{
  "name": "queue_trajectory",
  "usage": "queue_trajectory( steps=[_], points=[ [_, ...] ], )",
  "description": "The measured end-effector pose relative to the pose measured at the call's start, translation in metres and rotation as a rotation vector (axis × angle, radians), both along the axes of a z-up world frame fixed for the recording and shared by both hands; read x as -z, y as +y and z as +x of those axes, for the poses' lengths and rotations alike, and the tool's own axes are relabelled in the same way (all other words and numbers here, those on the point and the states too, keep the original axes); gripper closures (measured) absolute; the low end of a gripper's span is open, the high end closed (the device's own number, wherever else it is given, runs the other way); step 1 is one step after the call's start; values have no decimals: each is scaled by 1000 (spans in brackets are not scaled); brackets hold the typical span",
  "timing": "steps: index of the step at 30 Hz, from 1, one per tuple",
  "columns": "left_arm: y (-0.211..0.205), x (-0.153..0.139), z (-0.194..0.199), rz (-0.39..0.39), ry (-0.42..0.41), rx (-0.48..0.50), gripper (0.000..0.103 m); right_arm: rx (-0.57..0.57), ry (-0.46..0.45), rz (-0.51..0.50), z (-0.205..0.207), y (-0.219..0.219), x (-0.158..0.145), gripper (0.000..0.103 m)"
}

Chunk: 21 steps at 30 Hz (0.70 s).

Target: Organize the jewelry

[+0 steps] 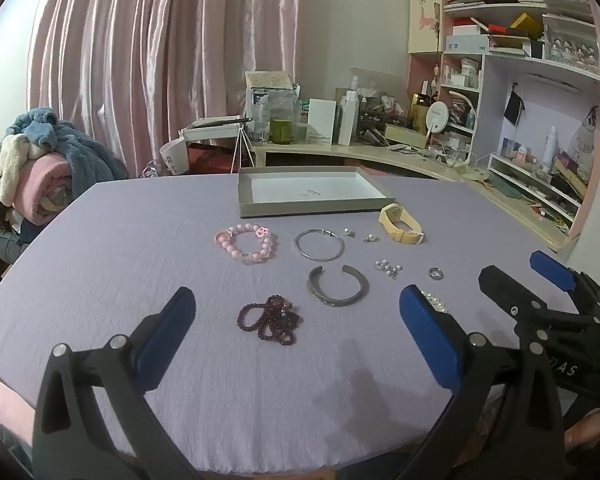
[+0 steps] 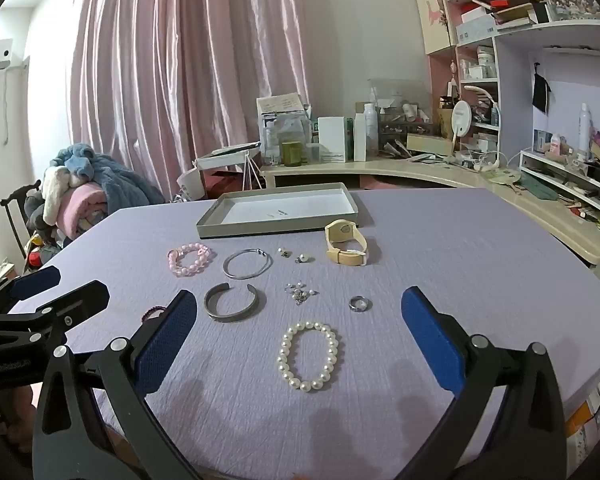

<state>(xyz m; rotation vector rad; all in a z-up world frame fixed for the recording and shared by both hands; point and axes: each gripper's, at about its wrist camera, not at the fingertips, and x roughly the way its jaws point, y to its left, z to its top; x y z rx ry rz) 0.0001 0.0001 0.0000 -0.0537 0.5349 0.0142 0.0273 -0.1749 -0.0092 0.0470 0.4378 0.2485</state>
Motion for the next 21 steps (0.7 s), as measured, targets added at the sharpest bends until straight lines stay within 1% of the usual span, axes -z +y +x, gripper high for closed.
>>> queue_trajectory(
  steps=[17, 18, 21],
  points=[
    [0, 0, 0, -1, 3, -1, 2, -3, 6, -1, 0, 2, 0, 1],
    [4, 4, 3, -2, 3, -1, 2, 0, 8, 2, 1, 0, 1, 1],
    [4, 4, 3, -3, 3, -1, 2, 0, 8, 2, 1, 0, 0, 1]
  ],
)
